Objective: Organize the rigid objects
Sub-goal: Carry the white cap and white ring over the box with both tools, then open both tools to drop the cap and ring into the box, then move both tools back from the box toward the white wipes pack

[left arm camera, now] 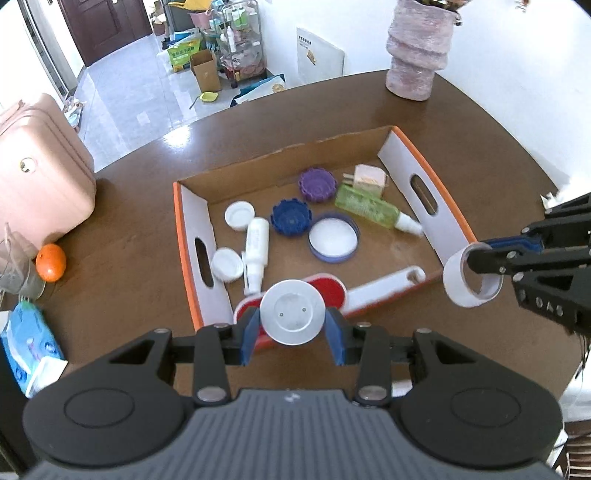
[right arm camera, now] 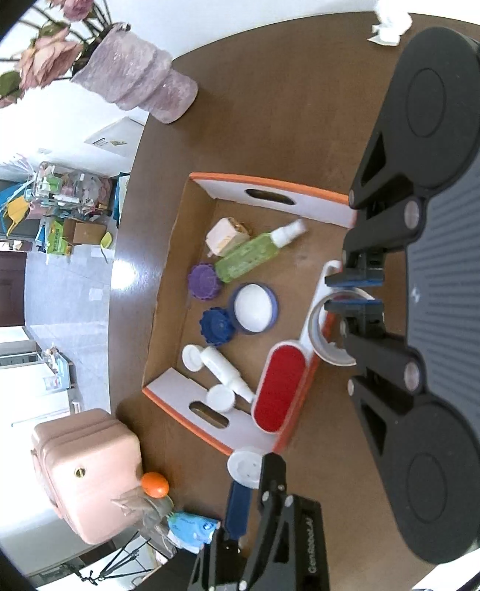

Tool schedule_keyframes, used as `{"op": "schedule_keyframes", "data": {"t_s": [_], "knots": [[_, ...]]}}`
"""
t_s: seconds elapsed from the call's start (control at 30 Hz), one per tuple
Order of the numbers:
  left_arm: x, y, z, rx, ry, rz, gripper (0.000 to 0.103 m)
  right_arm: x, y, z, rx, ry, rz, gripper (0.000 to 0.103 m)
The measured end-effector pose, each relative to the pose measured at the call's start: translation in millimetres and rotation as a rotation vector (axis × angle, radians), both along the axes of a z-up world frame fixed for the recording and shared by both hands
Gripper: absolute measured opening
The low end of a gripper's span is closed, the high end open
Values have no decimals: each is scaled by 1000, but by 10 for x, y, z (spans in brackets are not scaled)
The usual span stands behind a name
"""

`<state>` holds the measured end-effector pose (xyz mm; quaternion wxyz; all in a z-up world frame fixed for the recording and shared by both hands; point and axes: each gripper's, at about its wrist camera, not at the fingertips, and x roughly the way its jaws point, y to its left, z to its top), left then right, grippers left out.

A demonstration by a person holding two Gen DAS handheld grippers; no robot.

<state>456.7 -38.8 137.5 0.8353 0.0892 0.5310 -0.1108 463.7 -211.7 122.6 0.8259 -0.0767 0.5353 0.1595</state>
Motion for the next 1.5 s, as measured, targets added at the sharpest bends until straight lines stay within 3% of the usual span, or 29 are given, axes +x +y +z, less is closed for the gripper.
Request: {"op": "schedule_keyframes", "data": {"t_s": [0.47, 0.93, 1.1, 1.2, 1.5], "knots": [[891, -4, -805, -3, 118, 20, 39, 850, 132, -706, -12, 104, -1, 6], [1186, -3, -1344, -16, 176, 34, 40, 1144, 157, -1283, -70, 173, -7, 7], [1197, -28, -1374, -11, 176, 41, 40, 1172, 174, -1371, -80, 183, -6, 14], [1156, -21, -1296, -4, 157, 40, 40, 1156, 188, -1345, -86, 182, 1, 24], [852, 25, -815, -5, 108, 53, 44, 891, 172, -812, -77, 104, 2, 26]]}}
